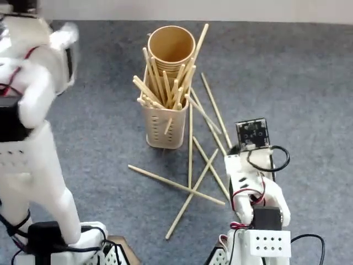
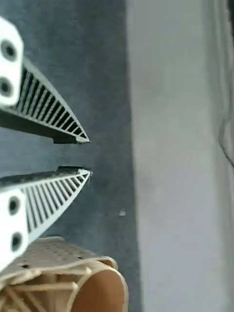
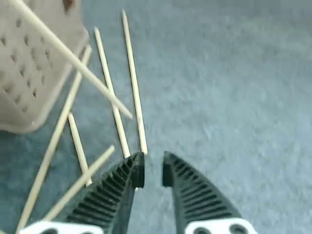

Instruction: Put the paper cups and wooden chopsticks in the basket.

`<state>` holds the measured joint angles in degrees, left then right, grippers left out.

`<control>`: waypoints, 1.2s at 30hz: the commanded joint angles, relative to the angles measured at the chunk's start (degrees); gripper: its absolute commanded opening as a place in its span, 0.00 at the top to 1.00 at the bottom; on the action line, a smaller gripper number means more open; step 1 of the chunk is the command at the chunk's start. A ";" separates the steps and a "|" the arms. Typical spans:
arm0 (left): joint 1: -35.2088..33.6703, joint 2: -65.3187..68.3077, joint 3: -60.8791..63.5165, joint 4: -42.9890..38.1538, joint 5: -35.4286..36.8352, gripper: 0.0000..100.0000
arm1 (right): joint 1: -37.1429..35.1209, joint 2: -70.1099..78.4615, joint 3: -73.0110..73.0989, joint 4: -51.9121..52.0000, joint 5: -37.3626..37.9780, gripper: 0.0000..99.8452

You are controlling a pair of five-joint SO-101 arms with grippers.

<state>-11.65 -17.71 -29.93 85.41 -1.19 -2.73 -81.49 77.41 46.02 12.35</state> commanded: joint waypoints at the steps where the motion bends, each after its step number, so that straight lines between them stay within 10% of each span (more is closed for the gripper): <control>1: -2.15 -0.13 6.90 9.14 -0.35 0.89 | 1.01 -0.22 -0.04 3.12 2.02 0.87; 5: -2.15 -0.13 23.78 8.18 -0.18 0.84 | -1.45 -0.13 -0.13 3.56 2.55 0.87; 14: -2.24 -0.13 54.55 -20.75 9.76 0.83 | -4.26 8.48 -7.87 6.02 2.64 0.87; 27: -2.51 -0.04 64.31 -31.65 9.76 0.83 | -33.63 36.35 -17.80 11.47 19.60 0.87; 36: -5.05 -0.04 65.01 -33.14 9.76 0.83 | -39.25 37.05 -14.81 3.47 19.52 0.87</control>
<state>-15.96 -17.54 35.30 53.58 8.48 -41.23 -44.57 62.46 52.35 31.34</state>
